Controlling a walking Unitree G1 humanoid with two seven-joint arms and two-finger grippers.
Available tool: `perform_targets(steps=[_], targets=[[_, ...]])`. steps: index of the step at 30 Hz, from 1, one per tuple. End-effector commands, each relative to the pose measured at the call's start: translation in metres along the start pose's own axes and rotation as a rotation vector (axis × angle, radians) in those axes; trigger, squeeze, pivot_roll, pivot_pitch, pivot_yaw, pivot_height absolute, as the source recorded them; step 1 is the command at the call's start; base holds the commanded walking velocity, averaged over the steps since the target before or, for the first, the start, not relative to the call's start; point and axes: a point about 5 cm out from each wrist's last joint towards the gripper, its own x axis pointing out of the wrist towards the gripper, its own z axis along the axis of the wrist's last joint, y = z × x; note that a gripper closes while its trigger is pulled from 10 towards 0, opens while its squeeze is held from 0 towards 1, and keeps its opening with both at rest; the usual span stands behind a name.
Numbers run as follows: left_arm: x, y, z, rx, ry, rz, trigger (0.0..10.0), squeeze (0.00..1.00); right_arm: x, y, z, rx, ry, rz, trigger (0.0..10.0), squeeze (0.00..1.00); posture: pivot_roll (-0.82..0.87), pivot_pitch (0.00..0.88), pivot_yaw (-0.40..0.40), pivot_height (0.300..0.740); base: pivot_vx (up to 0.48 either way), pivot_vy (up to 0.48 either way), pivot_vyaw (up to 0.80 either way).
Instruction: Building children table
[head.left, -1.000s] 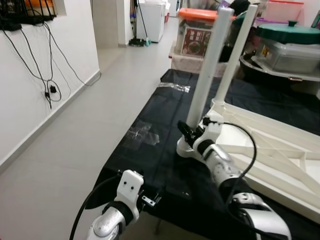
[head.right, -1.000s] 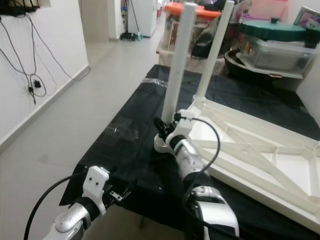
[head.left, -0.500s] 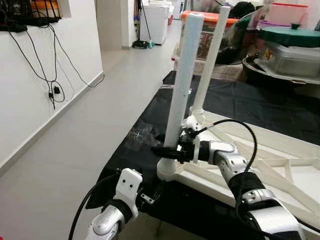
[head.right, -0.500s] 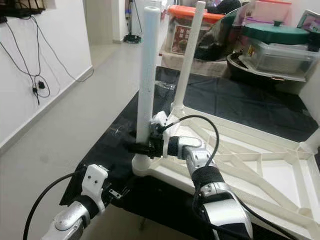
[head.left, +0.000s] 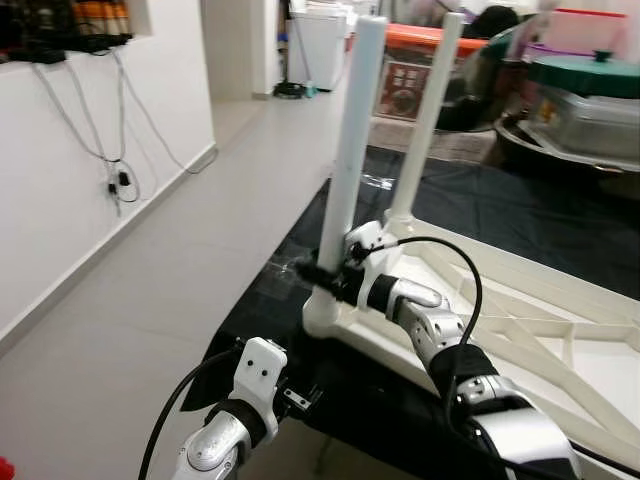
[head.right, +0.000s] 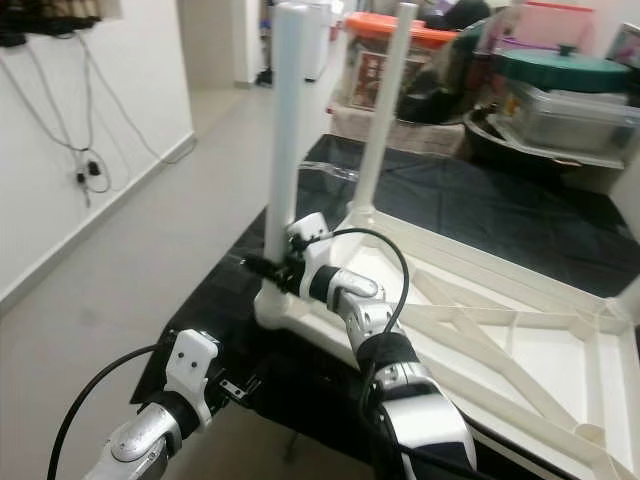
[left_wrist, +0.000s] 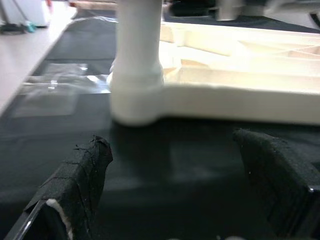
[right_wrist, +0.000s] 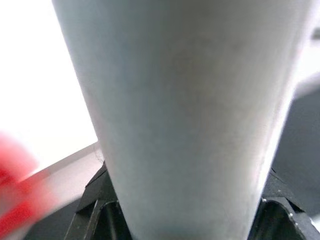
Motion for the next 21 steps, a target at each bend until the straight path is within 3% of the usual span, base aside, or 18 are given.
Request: perform_targets(steps=[1, 2, 5, 7, 12, 13, 16, 17, 18, 19, 21], targets=[[-0.001, 0.0, -0.005, -0.001, 0.019, -0.001, 10.0, 0.0, -0.021, -0.044, -0.015, 0.085, 0.023, -0.466, 0.0, 0.0, 0.16, 0.0, -0.086, 0.74, 0.0, 0.0, 0.0], [-0.001, 0.0, -0.005, -0.001, 0.019, -0.001, 10.0, 0.0, -0.021, -0.044, -0.015, 0.085, 0.023, -0.466, 0.0, 0.0, 0.16, 0.0, -0.086, 0.74, 0.0, 0.0, 0.0], [-0.001, 0.0, -0.005, -0.002, 0.019, -0.003, 10.0, 0.0, -0.032, -0.052, -0.028, 0.09, 0.065, -0.656, 0.0, 0.0, 0.16, 0.0, -0.086, 0.74, 0.0, 0.0, 0.0], [-0.001, -0.001, -0.005, -0.002, 0.019, -0.003, 10.0, 0.0, -0.038, -0.049, -0.037, 0.111, 0.088, -0.769, 0.0, 0.0, 0.16, 0.0, -0.09, 0.74, 0.0, 0.0, 0.0], [-0.001, -0.001, -0.005, -0.001, 0.018, -0.002, 10.0, 0.0, -0.038, -0.039, -0.04, 0.149, 0.072, -0.893, 0.0, 0.0, 0.16, 0.0, -0.094, 0.74, 0.0, 0.0, 0.0], [-0.001, -0.001, -0.005, -0.002, 0.018, -0.002, 10.0, 0.0, -0.034, -0.033, -0.04, 0.18, 0.064, -0.872, 3.7, 0.0, 0.16, 0.0, -0.094, 0.74, 0.0, 0.0, 0.0], [-0.001, -0.001, -0.005, -0.004, 0.018, -0.002, 10.0, 0.0, -0.03, -0.026, -0.039, 0.212, 0.055, -0.851, 3.7, 0.0, 0.16, 0.0, -0.094, 0.74, 0.0, 0.0, 0.0], [-0.001, -0.002, -0.006, -0.004, 0.018, -0.003, 10.0, 0.0, -0.024, -0.02, -0.037, 0.225, 0.039, -0.765, 10.0, 0.93, 0.15, 0.0, -0.091, 0.74, 0.0, 0.0, 0.0], [-0.001, -0.002, -0.006, -0.004, 0.018, -0.003, 10.0, 0.0, -0.024, -0.02, -0.037, 0.225, 0.039, -0.765, 10.0, 0.93, 0.15, 0.0, -0.091, 0.74, 0.0, 0.0, 0.0], [-0.001, -0.002, -0.006, -0.005, 0.018, -0.006, 10.0, 0.0, -0.019, -0.015, -0.03, 0.226, -0.002, -0.668, 10.0, 1.0, 0.15, 0.0, -0.089, 0.74, 0.0, 0.0, 0.0], [-0.001, -0.002, -0.006, -0.005, 0.019, -0.008, 10.0, 0.0, -0.018, -0.014, -0.027, 0.227, -0.017, -0.642, 10.0, 1.0, 0.15, 0.0, -0.089, 0.74, 0.0, 0.0, 0.0]])
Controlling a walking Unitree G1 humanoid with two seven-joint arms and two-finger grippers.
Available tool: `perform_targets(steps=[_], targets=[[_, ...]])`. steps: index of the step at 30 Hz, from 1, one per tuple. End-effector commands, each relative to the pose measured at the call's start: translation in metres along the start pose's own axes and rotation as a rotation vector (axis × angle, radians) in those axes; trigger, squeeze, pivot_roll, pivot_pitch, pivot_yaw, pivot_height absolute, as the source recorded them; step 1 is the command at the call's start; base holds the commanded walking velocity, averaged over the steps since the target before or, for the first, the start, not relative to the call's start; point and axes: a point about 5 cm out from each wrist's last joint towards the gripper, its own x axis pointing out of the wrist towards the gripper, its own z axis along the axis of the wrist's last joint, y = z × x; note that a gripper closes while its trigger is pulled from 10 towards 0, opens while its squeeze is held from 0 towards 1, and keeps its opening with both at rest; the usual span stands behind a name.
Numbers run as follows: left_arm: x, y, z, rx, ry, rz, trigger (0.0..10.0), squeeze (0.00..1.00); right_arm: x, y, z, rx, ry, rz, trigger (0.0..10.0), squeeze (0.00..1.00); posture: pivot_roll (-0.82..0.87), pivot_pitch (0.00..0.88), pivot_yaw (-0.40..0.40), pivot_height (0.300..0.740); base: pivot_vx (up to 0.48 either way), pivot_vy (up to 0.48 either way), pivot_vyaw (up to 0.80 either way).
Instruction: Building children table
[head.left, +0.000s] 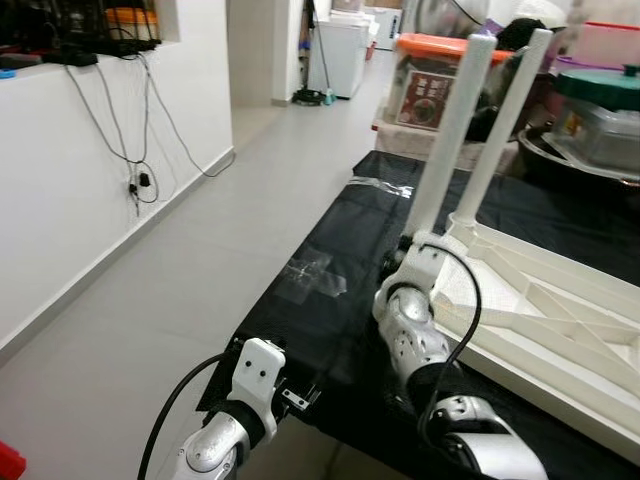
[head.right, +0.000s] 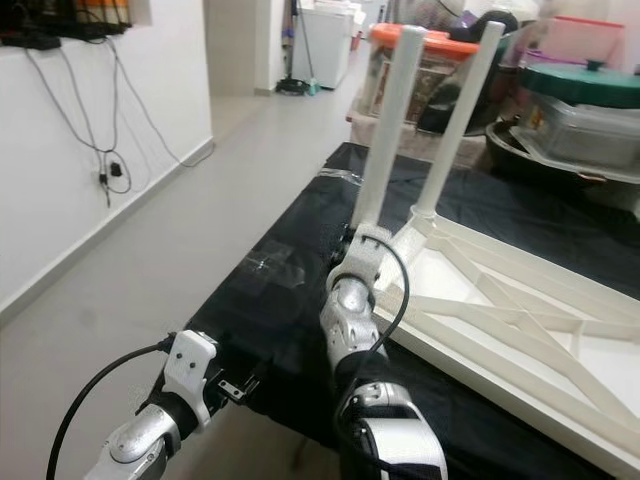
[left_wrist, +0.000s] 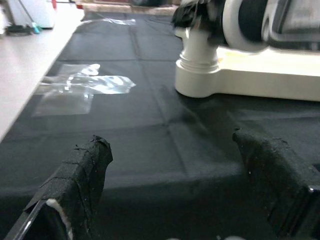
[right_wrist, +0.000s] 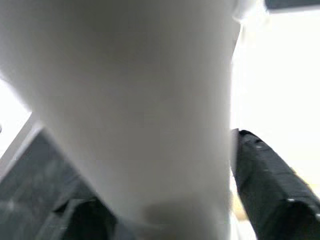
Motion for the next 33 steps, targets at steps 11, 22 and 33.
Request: perform_targets(steps=[11, 22, 33], targets=[[0.002, -0.002, -0.006, -0.005, 0.02, -0.016, 10.0, 0.0, 0.0, 0.012, 0.038, 0.056, 0.019, 0.815, 10.0, 0.0, 0.14, 0.0, -0.088, 0.74, 0.0, 0.0, 0.0], [0.003, -0.001, -0.005, 0.003, 0.016, -0.01, 10.0, 0.0, -0.033, 0.018, 0.031, -0.287, 0.221, 1.542, 10.0, 0.0, 0.16, 0.0, -0.1, 0.74, 0.0, 0.0, 0.0], [0.003, -0.001, -0.004, 0.002, 0.017, -0.005, 10.0, 0.0, -0.038, 0.038, 0.022, -0.373, 0.211, 1.6, 0.0, 0.0, 0.16, 0.0, -0.098, 0.74, 0.0, 0.0, 0.0]])
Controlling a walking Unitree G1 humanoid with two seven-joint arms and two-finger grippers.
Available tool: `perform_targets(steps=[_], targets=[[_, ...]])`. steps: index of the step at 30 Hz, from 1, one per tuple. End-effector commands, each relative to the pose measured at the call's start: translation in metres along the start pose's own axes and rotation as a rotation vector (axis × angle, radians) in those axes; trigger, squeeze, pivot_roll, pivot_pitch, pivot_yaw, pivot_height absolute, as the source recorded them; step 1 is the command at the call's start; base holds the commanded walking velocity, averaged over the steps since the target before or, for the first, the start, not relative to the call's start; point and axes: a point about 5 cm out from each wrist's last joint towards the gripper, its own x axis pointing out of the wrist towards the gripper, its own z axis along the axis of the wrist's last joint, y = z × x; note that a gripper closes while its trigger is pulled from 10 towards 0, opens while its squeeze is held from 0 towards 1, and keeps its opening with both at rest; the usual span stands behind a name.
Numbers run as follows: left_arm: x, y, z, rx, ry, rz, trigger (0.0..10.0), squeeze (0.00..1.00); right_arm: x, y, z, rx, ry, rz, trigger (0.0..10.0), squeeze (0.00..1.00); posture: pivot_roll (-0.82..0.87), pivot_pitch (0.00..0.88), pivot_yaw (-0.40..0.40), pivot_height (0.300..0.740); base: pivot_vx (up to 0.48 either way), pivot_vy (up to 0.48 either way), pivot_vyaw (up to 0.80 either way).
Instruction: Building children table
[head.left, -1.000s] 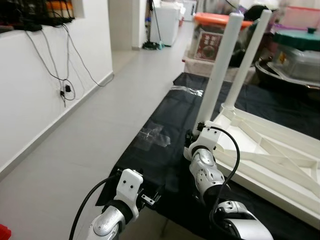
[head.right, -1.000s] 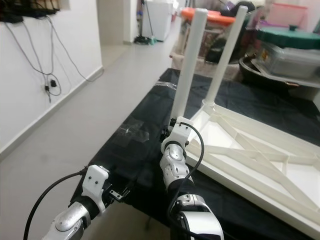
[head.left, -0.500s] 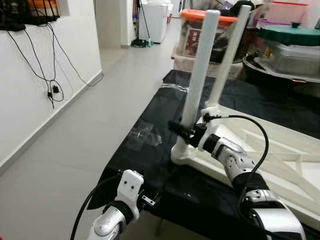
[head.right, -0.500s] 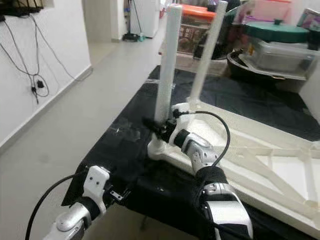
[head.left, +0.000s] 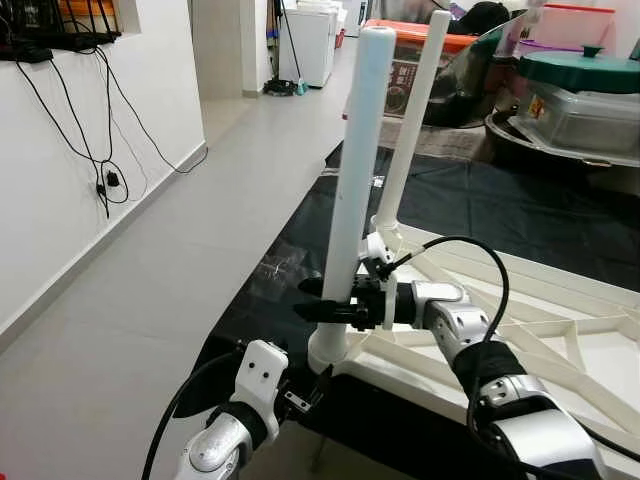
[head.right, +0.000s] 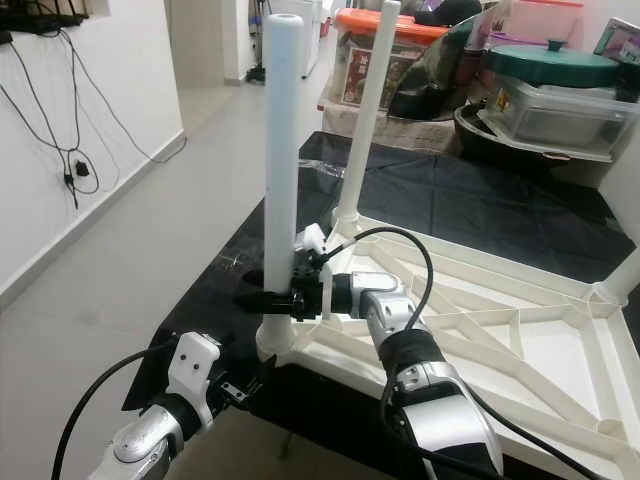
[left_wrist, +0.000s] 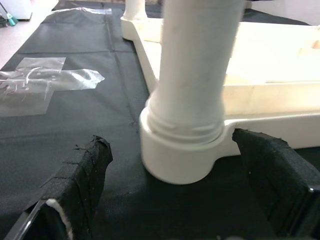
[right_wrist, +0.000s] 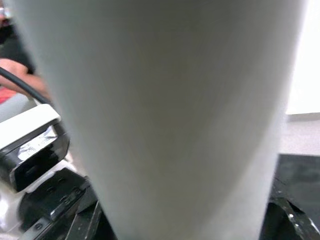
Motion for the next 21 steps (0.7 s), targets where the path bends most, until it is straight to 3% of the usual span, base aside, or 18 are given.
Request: perform_targets(steps=[1, 3, 4, 5, 6, 7, 9, 10, 12, 14, 15, 16, 18, 20, 21], targets=[[0.001, -0.001, 0.0, 0.008, -0.002, -0.003, 10.0, 0.0, 0.008, -0.001, -0.002, 0.0, 0.025, -0.021, 0.0, 0.0, 0.16, 0.0, -0.098, 0.74, 0.0, 0.0, 0.0], [0.002, -0.001, 0.0, 0.007, -0.002, -0.001, 10.0, 0.0, 0.012, -0.009, 0.001, -0.045, -0.032, -0.206, 0.0, 0.0, 0.16, 0.0, -0.099, 0.74, 0.0, 0.0, 0.0], [0.002, -0.001, 0.0, 0.007, -0.002, -0.001, 10.0, 0.0, 0.012, -0.009, 0.001, -0.045, -0.032, -0.206, 0.0, 0.0, 0.16, 0.0, -0.099, 0.74, 0.0, 0.0, 0.0], [0.002, -0.001, 0.001, 0.006, -0.003, -0.001, 10.0, 0.0, 0.011, -0.017, 0.003, -0.027, -0.073, -0.362, 0.0, 0.0, 0.16, 0.0, -0.1, 0.74, 0.0, 0.0, 0.0], [0.002, -0.001, 0.001, 0.005, -0.004, -0.001, 10.0, 0.0, 0.004, -0.03, 0.003, 0.013, -0.107, -0.612, 0.0, 0.0, 0.16, 0.0, -0.101, 0.74, 0.0, 0.0, 0.0], [0.002, -0.001, 0.001, 0.005, -0.004, -0.001, 10.0, 0.0, 0.004, -0.03, 0.003, 0.013, -0.107, -0.612, 0.0, 0.0, 0.16, 0.0, -0.101, 0.74, 0.0, 0.0, 0.0], [0.001, -0.001, 0.001, 0.004, -0.005, -0.001, 10.0, 0.0, -0.014, -0.045, -0.004, 0.094, -0.124, -1.003, 0.0, 0.0, 0.15, 0.0, -0.095, 0.74, 0.0, 0.0, 0.0], [0.001, -0.001, 0.001, 0.004, -0.005, -0.001, 10.0, 0.0, -0.014, -0.045, -0.004, 0.094, -0.124, -1.003, 0.0, 0.0, 0.15, 0.0, -0.095, 0.74, 0.0, 0.0, 0.0], [0.001, -0.001, 0.001, 0.003, -0.004, -0.003, 10.0, 0.0, -0.049, -0.049, -0.022, 0.14, -0.074, -1.449, 0.0, 0.0, 0.15, 0.0, -0.095, 0.74, 0.0, 0.0, 0.0], [0.001, -0.001, 0.001, 0.003, -0.004, -0.003, 10.0, 0.0, -0.049, -0.049, -0.022, 0.14, -0.074, -1.449, 0.0, 0.0, 0.15, 0.0, -0.095, 0.74, 0.0, 0.0, 0.0], [0.001, -0.001, 0.001, 0.003, -0.004, -0.003, 10.0, 0.0, -0.06, -0.047, -0.027, 0.14, -0.058, -1.574, 0.0, 0.0, 0.15, 0.0, -0.095, 0.74, 0.0, 0.0, 0.0], [0.001, -0.001, 0.001, 0.003, -0.004, -0.003, 10.0, 0.0, -0.06, -0.047, -0.027, 0.14, -0.058, -1.574, 0.0, 0.0, 0.15, 0.0, -0.095, 0.74, 0.0, 0.0, 0.0], [0.001, -0.001, 0.001, 0.002, -0.003, -0.002, 10.0, 0.0, -0.066, -0.037, -0.038, 0.181, -0.094, -1.761, 0.0, 0.0, 0.16, 0.0, -0.099, 0.74, 0.0, 0.0, 0.0], [0.001, -0.001, 0.001, 0.004, -0.004, 0.0, 10.0, 0.0, -0.062, -0.028, -0.048, 0.271, -0.118, -1.857, 0.0, 0.0, 0.16, 0.0, -0.098, 0.74, 0.0, 0.0, 0.0], [0.001, -0.001, 0.001, 0.004, -0.004, 0.0, 10.0, 0.0, -0.062, -0.028, -0.048, 0.271, -0.118, -1.857, 0.0, 0.0, 0.16, 0.0, -0.098, 0.74, 0.0, 0.0, 0.0]])
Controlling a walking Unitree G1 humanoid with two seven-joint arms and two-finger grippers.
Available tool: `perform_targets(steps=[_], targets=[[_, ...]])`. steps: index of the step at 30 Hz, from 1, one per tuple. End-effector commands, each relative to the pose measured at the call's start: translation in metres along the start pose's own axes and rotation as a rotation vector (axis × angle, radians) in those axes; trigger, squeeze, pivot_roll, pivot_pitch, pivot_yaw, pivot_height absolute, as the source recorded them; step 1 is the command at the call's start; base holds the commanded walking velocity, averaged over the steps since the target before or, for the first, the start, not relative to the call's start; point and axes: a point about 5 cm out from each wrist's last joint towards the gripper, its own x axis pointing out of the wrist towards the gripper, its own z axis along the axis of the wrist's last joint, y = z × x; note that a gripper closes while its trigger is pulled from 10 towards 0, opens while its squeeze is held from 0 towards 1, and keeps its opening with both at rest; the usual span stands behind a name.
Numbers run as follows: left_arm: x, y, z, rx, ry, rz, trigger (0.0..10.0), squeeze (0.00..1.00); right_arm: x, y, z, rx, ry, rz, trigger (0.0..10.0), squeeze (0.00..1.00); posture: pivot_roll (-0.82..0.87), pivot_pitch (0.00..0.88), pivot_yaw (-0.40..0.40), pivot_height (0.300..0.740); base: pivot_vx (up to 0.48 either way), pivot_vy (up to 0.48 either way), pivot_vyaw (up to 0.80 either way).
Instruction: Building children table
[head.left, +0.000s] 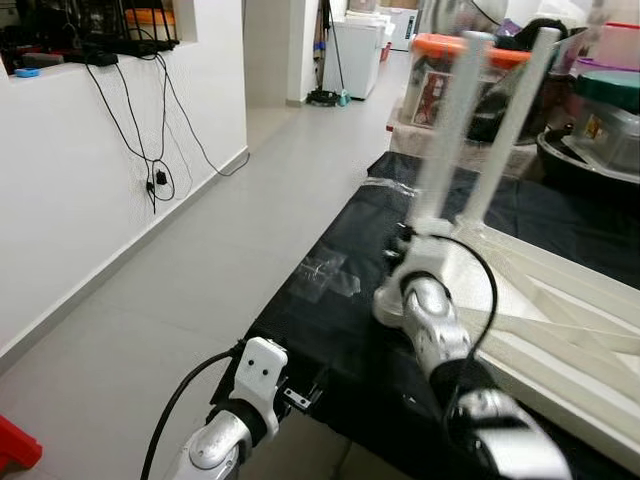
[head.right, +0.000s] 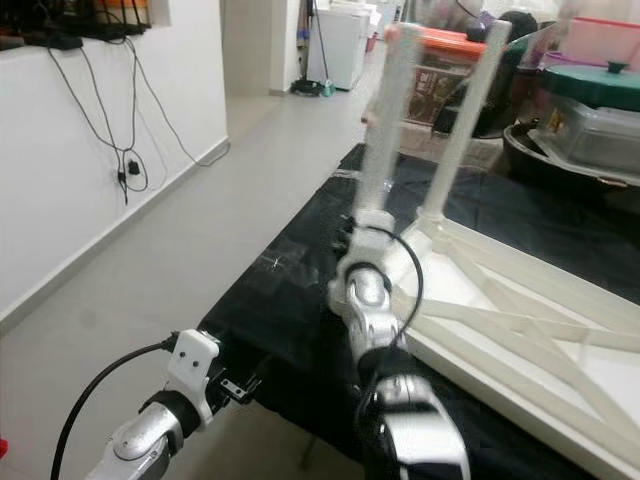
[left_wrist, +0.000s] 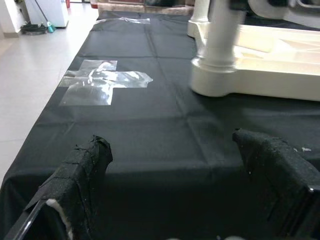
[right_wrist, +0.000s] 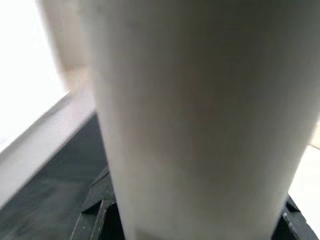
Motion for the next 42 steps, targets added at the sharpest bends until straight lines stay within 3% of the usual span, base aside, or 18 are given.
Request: perform_targets(steps=[1, 2, 3, 5, 6, 7, 8, 11, 12, 17, 20, 23, 31, 37, 38, 40, 41, 42], targets=[[-0.001, -0.001, -0.001, 0.001, 0.005, 0.0, 10.0, 0.0, -0.005, -0.018, -0.027, 0.034, 0.133, -0.154, 0.0, 0.0, 0.16, 0.0, -0.098, 0.74, 0.0, 0.0, 0.0], [-0.001, -0.001, -0.001, 0.001, 0.005, 0.0, 10.0, 0.0, -0.005, -0.018, -0.027, 0.034, 0.133, -0.154, 0.0, 0.0, 0.16, 0.0, -0.098, 0.74, 0.0, 0.0, 0.0], [-0.001, -0.001, -0.001, 0.002, 0.004, 0.0, 10.0, 0.0, -0.007, -0.011, -0.029, 0.046, 0.142, -0.138, 4.9, 0.0, 0.16, 0.0, -0.095, 0.74, 0.0, 0.0, 0.0], [-0.001, -0.001, -0.001, 0.003, 0.004, 0.0, 10.0, 0.0, -0.009, -0.006, -0.03, 0.052, 0.146, -0.123, 4.9, 0.0, 0.16, 0.0, -0.095, 0.74, 0.0, 0.0, 0.0], [-0.002, -0.001, -0.001, 0.004, 0.004, 0.0, 10.0, 0.0, -0.009, -0.001, -0.03, 0.052, 0.145, -0.092, 10.0, 0.0, 0.16, 0.0, -0.096, 0.74, 0.0, 0.0, 0.0], [-0.002, -0.001, -0.001, 0.004, 0.004, -0.001, 10.0, 0.0, -0.009, 0.003, -0.03, 0.052, 0.145, -0.071, 10.0, 0.0, 0.16, 0.0, -0.096, 0.74, 0.0, 0.0, 0.0], [-0.002, -0.001, -0.001, 0.004, 0.004, -0.001, 10.0, 0.0, -0.009, 0.009, -0.028, 0.081, 0.133, -0.002, 10.0, 1.0, 0.16, 0.0, -0.096, 0.74, 0.0, 0.0, 0.0], [-0.002, -0.001, -0.001, 0.004, 0.004, -0.001, 10.0, 0.0, -0.007, 0.017, -0.022, 0.115, 0.095, 0.105, 10.0, 1.0, 0.16, 0.0, -0.093, 0.74, 0.0, 0.0, 0.0], [-0.002, -0.001, -0.002, 0.004, 0.005, -0.001, 10.0, 0.0, -0.004, 0.017, -0.012, 0.113, 0.039, 0.169, 10.0, 0.0, 0.16, 0.0, -0.096, 0.74, 0.0, 0.0, 0.0], [-0.002, -0.001, -0.002, 0.004, 0.005, -0.001, 10.0, 0.0, 0.002, 0.016, -0.003, 0.178, 0.025, 0.264, 10.0, 0.0, 0.16, 0.0, -0.096, 0.74, 0.0, 0.0, 0.0], [-0.001, -0.001, -0.002, 0.002, 0.006, -0.005, 10.0, 0.0, 0.004, 0.027, 0.014, 0.216, 0.076, 0.782, 10.0, 0.0, 0.15, 0.0, -0.088, 0.74, 0.0, 0.0, 0.0], [-0.001, -0.001, -0.002, 0.002, 0.006, -0.007, 10.0, 0.0, 0.001, 0.028, 0.019, 0.216, 0.091, 0.922, 10.0, 0.0, 0.15, 0.0, -0.088, 0.74, 0.0, 0.0, 0.0], [-0.001, -0.001, -0.003, 0.003, 0.007, -0.008, 10.0, 0.0, -0.033, 0.034, 0.018, 0.047, 0.209, 1.606, 10.0, 0.0, 0.15, 0.0, -0.096, 0.74, 0.0, 0.0, 0.0], [-0.001, -0.002, -0.004, 0.003, 0.008, -0.009, 10.0, 0.0, -0.049, 0.048, 0.009, -0.105, 0.269, 1.837, 10.0, 0.0, 0.16, 0.0, -0.099, 0.74, 0.0, 0.0, 0.0], [-0.001, -0.002, -0.004, 0.003, 0.009, -0.009, 10.0, 0.0, -0.05, 0.05, 0.009, -0.115, 0.268, 1.843, 2.9, 0.0, 0.16, 0.0, -0.102, 0.74, 0.0, 0.0, 0.0], [-0.001, -0.002, -0.004, 0.003, 0.009, -0.01, 10.0, 0.0, -0.05, 0.052, 0.009, -0.119, 0.265, 1.843, 2.9, 0.0, 0.16, 0.0, -0.102, 0.74, 0.0, 0.0, 0.0], [-0.001, -0.002, -0.004, 0.002, 0.01, -0.01, 10.0, 0.0, -0.049, 0.054, 0.009, -0.127, 0.243, 1.82, 0.0, 0.0, 0.16, 0.0, -0.102, 0.74, 0.0, 0.0, 0.0], [-0.001, -0.003, -0.005, 0.001, 0.01, -0.011, 10.0, 0.0, -0.048, 0.056, 0.01, -0.13, 0.225, 1.787, 0.0, 0.0, 0.16, 0.0, -0.104, 0.74, 0.0, 0.0, 0.0]])
